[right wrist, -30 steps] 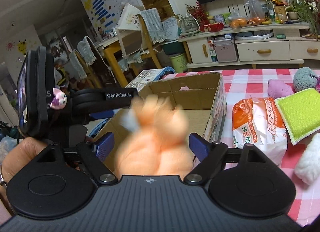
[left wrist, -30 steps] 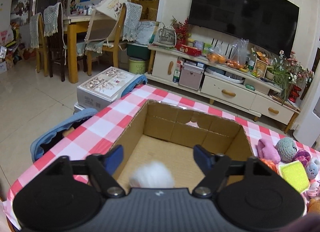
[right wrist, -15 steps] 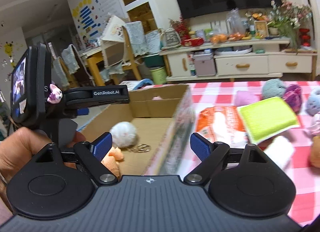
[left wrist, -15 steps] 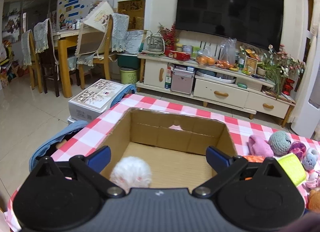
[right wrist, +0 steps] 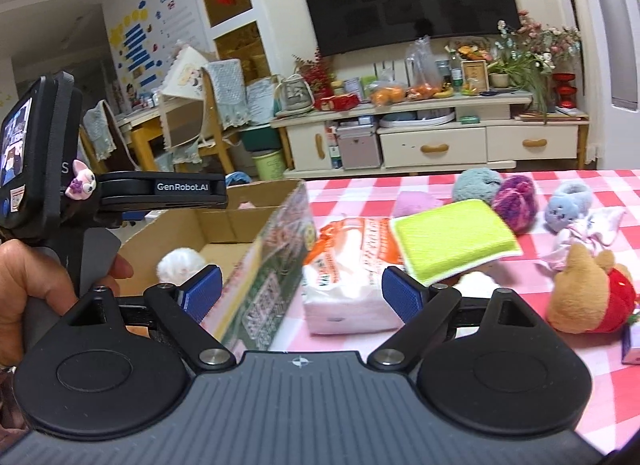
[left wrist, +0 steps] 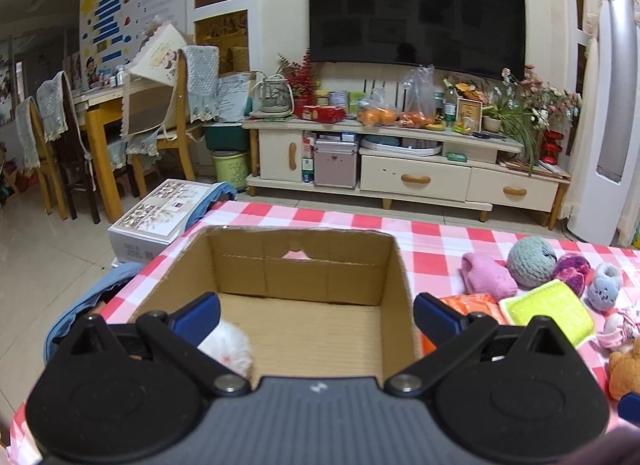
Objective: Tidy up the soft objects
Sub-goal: 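Withdraw both tools from the box back over the table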
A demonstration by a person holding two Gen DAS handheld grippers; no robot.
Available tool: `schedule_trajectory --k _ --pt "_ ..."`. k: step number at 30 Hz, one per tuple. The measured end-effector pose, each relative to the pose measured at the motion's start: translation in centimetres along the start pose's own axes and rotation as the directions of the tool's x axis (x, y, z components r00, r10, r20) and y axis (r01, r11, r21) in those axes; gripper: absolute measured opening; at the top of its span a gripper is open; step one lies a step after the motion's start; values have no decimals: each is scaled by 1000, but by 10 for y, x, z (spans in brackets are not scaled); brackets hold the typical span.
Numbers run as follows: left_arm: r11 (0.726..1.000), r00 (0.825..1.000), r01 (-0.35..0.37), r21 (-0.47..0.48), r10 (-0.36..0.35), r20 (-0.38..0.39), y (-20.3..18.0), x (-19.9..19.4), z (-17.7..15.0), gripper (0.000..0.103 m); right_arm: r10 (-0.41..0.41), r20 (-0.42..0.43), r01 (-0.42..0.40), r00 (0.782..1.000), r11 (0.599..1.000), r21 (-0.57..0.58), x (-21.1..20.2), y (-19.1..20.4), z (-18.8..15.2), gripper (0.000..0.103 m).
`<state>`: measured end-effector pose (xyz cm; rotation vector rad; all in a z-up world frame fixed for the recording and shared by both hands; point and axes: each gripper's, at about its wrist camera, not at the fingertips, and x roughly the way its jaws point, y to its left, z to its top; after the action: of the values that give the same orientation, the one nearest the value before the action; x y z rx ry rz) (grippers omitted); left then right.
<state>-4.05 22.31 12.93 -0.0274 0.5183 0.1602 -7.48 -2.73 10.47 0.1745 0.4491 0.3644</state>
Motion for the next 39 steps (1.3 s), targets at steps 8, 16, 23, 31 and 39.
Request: schedule_trajectory --k 8,16,23,31,39 --pt "999 1000 15 29 -15 10 -19 -4 -1 102 -45 19 45 999 999 -16 -3 -3 -3 103" --pt "997 999 37 66 -39 31 -41 -8 -2 102 -57 12 57 998 998 30 -3 -13 -4 103" --pt "991 997 61 117 -67 42 -66 -10 -4 102 -83 5 82 997 995 49 -1 -21 -6 103" --pt "973 986 151 175 -162 46 -94 -15 -11 102 -163 -38 166 986 983 80 -3 -33 -15 103" --pt "923 955 286 257 -297 6 -128 -22 -25 102 -277 -2 275 961 955 111 -11 -52 -19 103"
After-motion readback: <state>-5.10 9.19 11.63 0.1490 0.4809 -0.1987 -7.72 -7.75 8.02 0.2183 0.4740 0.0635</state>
